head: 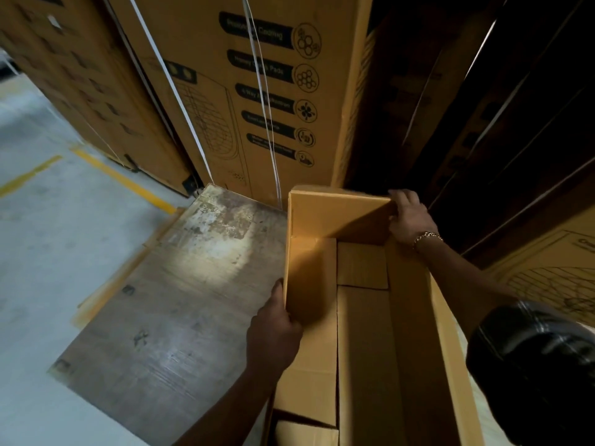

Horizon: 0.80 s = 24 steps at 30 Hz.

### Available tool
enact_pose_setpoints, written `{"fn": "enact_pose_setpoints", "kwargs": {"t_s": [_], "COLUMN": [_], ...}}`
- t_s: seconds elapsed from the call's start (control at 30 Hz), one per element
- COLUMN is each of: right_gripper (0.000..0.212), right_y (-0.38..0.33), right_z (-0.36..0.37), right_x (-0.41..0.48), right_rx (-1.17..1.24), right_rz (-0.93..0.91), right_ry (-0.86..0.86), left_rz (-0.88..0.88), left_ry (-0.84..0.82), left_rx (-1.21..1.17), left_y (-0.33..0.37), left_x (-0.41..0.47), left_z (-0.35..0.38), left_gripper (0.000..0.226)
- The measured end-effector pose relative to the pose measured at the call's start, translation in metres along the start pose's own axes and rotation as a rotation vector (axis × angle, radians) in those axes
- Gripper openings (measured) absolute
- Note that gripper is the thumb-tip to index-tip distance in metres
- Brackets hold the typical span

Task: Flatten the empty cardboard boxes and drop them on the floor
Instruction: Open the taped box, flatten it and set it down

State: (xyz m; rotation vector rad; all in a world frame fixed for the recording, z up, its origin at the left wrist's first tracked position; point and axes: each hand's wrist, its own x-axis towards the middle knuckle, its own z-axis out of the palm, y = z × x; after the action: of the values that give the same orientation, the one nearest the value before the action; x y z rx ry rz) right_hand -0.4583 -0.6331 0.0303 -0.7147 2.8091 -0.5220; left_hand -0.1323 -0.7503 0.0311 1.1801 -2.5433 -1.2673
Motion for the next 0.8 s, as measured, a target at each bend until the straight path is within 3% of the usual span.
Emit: {"fn": "enact_pose_setpoints", "kwargs": {"t_s": [0.1, 0.17, 0.4, 0.57, 0.7, 0.8], "right_gripper": [0.098, 0.104, 0.091, 0.089, 0.093, 0.086], "right_y": [0.002, 0.006, 0.011, 0.03, 0.041, 0.045], "right_z": [-0.001, -0.001, 0.007, 0.014, 0.01, 0.008], "right_x": [-0.023, -0.053, -0.215, -0.34, -0.416, -0.454], "right_rx": [0.125, 0.224, 0.351, 0.326, 0.347, 0.401], "right_rz": [0.124, 0.203, 0.265, 0.275, 0.291, 0.322], "right_ry": [-0.029, -0.066, -0.102, -0.266, -0.392, -0.448], "left_rz": [0.03, 0.021, -0.022, -0.142, -0.138, -0.237], "left_ry": [0.016, 0.019, 0.039, -0.043, -0.128, -0.112], "left_rx": [0.071, 0.121, 0.173, 0.13, 0.045, -0.025], "left_y": [0.002, 0.003, 0.013, 0.001, -0.027, -0.062], "left_x": [0.0, 0.001, -0.003, -0.014, -0.095, -0.181], "left_z": [0.006, 0.007, 0.001, -0.024, -0.019, -0.008], "left_gripper": [0.072, 0.072, 0.052, 0.055, 0.059, 0.065]}}
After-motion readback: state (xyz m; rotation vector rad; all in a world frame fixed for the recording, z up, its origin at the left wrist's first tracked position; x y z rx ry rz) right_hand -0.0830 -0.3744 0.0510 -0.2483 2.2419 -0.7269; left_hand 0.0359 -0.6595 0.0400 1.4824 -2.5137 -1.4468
